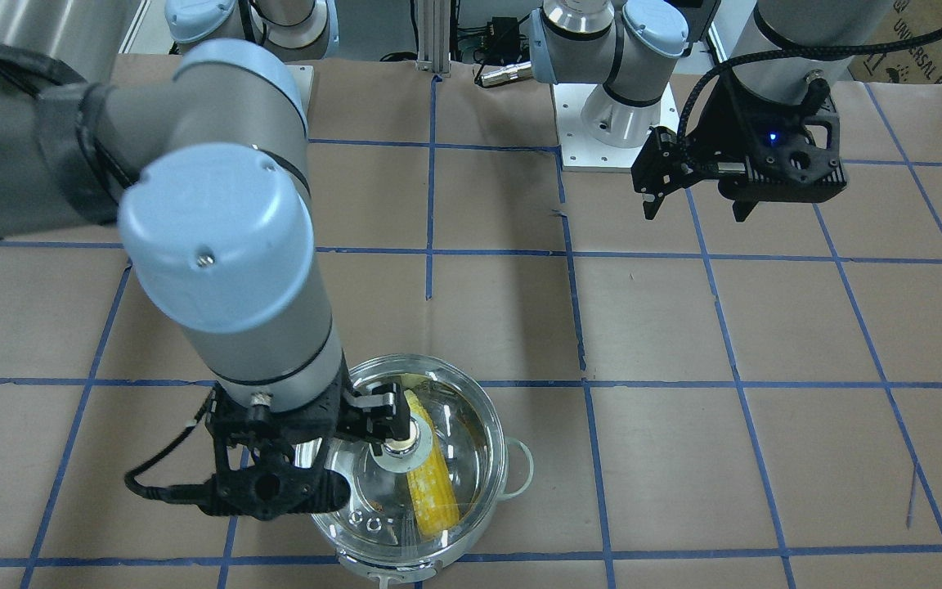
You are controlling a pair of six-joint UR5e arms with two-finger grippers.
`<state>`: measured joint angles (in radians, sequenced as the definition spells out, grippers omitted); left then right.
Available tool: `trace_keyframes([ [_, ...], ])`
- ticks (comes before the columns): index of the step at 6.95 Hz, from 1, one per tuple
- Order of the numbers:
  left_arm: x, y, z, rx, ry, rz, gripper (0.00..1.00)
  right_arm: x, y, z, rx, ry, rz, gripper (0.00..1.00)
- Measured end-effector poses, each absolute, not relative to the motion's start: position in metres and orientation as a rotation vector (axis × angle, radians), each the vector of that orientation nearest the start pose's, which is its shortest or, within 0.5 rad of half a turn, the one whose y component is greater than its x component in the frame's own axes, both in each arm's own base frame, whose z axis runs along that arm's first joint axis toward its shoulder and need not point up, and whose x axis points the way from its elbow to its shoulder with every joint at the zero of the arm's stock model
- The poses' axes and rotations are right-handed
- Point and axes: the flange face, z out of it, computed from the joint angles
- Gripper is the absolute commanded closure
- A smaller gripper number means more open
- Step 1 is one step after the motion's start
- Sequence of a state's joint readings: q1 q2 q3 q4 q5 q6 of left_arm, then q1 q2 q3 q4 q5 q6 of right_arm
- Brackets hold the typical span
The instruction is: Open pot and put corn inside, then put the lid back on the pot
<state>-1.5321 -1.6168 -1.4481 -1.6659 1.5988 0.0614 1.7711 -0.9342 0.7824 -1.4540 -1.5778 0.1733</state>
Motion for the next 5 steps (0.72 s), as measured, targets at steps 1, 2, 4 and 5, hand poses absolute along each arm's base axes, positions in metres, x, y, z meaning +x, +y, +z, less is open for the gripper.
trace_keyframes([
  [1,-0.110,-0.513,0.516,0.035,3.113,0.031,0.00,0.257,-0.682,0.485,-0.017,3.163,0.076,0.00],
  [2,-0.110,-0.513,0.516,0.035,3.112,0.031,0.00,0.230,-0.664,0.501,0.028,3.173,0.187,0.00],
  [4,-0.110,-0.513,0.516,0.034,3.113,0.031,0.00,0.169,-0.628,0.517,0.162,3.165,0.203,0.00],
  [5,-0.110,-0.513,0.516,0.034,3.113,0.031,0.00,0.154,-0.613,0.528,0.170,3.158,0.035,0.00],
])
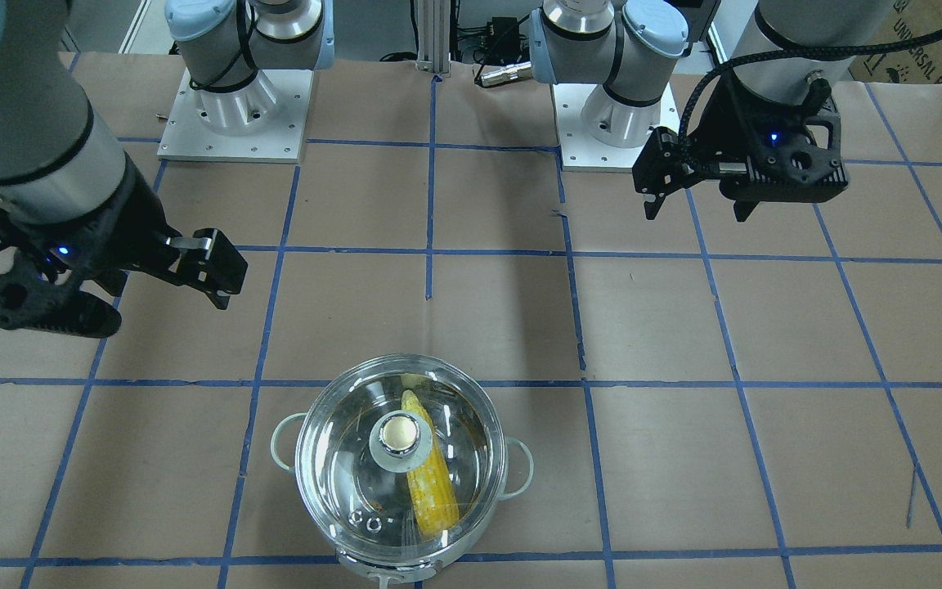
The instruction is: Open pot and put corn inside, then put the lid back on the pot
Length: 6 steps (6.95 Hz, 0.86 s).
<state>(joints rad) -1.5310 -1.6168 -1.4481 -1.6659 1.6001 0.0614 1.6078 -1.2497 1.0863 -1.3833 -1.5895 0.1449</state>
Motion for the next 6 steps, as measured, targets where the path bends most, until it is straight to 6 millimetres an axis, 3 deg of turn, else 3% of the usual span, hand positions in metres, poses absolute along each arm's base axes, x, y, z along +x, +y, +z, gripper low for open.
trace_keyframes([
  [1,-0.110,-0.514,0.516,0.034,3.115,0.029,0.00,0.148,-0.594,0.534,0.112,3.149,-0.090,0.00],
  [3,-0.111,-0.515,0.514,0.035,3.115,0.028,0.00,0.148,-0.543,0.538,0.005,3.144,-0.152,0.00],
  [4,-0.110,-0.516,0.514,0.035,3.114,0.029,0.00,0.148,-0.516,0.532,-0.007,3.146,-0.131,0.00],
  [6,-0.110,-0.516,0.513,0.034,3.114,0.031,0.00,0.147,-0.489,0.499,-0.010,3.155,-0.034,0.00],
])
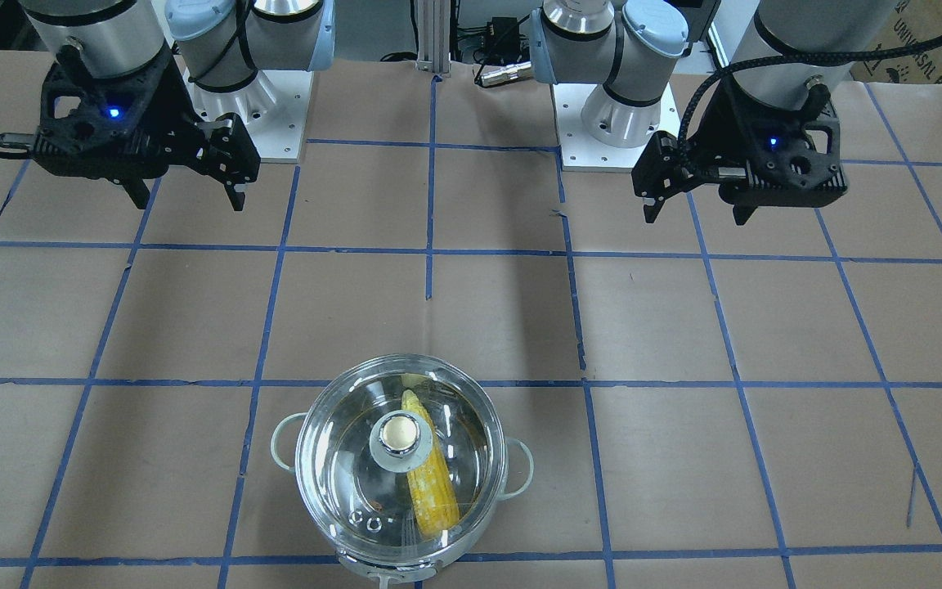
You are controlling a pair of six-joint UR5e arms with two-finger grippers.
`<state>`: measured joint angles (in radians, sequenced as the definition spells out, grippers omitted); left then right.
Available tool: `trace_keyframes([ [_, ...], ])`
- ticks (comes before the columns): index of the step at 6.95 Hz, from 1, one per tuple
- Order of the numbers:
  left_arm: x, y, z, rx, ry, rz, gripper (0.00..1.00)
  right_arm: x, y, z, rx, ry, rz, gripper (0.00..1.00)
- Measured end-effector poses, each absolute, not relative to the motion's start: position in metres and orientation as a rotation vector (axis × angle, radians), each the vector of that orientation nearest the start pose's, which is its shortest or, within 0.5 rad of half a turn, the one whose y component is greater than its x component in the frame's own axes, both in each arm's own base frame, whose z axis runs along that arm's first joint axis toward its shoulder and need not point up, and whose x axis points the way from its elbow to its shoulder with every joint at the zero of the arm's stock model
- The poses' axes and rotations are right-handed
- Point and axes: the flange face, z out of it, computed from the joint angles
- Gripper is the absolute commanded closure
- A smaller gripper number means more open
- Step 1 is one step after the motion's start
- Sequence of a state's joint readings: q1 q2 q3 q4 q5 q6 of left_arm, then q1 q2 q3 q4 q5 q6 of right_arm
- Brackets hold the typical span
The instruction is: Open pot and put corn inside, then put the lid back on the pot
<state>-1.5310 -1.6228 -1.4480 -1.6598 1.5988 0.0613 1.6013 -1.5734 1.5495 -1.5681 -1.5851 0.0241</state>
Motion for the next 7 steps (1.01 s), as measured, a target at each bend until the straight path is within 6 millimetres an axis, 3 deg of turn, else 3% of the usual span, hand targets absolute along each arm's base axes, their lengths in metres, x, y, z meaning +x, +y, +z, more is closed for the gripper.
trace_keyframes([
  [7,-0.110,-0.526,0.512,0.024,3.117,-0.019,0.00,0.146,-0.482,0.511,0.007,3.162,0.028,0.00],
])
